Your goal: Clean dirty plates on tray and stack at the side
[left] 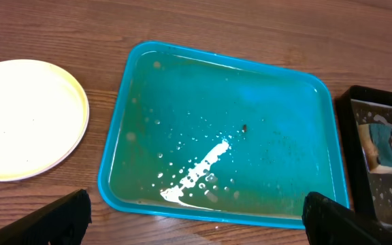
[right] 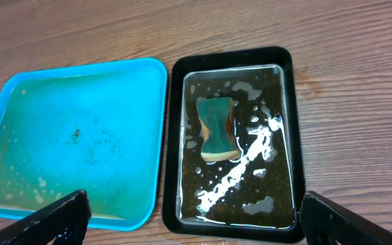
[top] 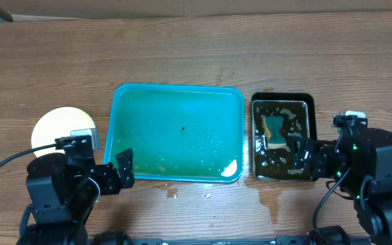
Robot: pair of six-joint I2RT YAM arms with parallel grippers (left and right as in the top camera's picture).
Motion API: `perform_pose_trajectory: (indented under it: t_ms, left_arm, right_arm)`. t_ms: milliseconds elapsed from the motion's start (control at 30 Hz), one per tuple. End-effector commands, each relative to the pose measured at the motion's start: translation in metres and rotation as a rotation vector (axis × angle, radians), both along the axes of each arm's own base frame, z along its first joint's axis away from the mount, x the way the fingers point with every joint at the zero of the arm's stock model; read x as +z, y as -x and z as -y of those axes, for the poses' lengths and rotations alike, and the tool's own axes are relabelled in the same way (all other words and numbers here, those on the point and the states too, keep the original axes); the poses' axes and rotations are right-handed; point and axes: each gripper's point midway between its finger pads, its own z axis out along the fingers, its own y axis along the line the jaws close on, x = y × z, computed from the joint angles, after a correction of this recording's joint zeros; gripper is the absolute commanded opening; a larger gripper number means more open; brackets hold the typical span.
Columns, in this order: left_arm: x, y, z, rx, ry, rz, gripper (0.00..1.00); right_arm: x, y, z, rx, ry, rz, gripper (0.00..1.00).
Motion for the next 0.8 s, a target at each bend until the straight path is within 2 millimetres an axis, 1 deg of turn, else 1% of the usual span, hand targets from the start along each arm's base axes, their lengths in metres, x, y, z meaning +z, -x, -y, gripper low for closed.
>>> perform_pose_trajectory:
  t_ms: [0,100,167,400,500,567,767]
  left_arm:
    - [-0.003,0.001,0.003,-0.021,0.004,-0.008,1.00]
    - [-0.003,0.001,0.003,-0.021,0.004,-0.008,1.00]
    - [-0.003,0.001,0.003,-0.021,0.004,-0.008,1.00]
    - [-0.003,0.001,0.003,-0.021,0.004,-0.007,1.00]
    - [-0.003,0.001,0.003,-0.021,0.004,-0.007,1.00]
    - [-0.003,0.001,0.003,-0.021,0.004,-0.008,1.00]
    - [-0.003,0.001,0.003,-0.021,0.004,-0.007,1.00]
  right_arm:
    - [0.007,0.002,0.011,-0.029,0.038,0.051,1.00]
    - [0.015,0.005,0.013,-0.020,0.044,0.147,1.00]
    - [0.015,0.007,0.013,-0.003,0.050,0.228,1.00]
    - [0.004,0.009,0.013,-0.015,0.007,0.506,1.00]
    - [-0.003,0.008,0.014,-0.024,-0.006,0.586,1.00]
    - [-0.004,0.005,0.014,-0.027,-0.016,0.660,1.00]
    - [0.005,-0.009,0.015,-0.046,-0.045,0.890,1.00]
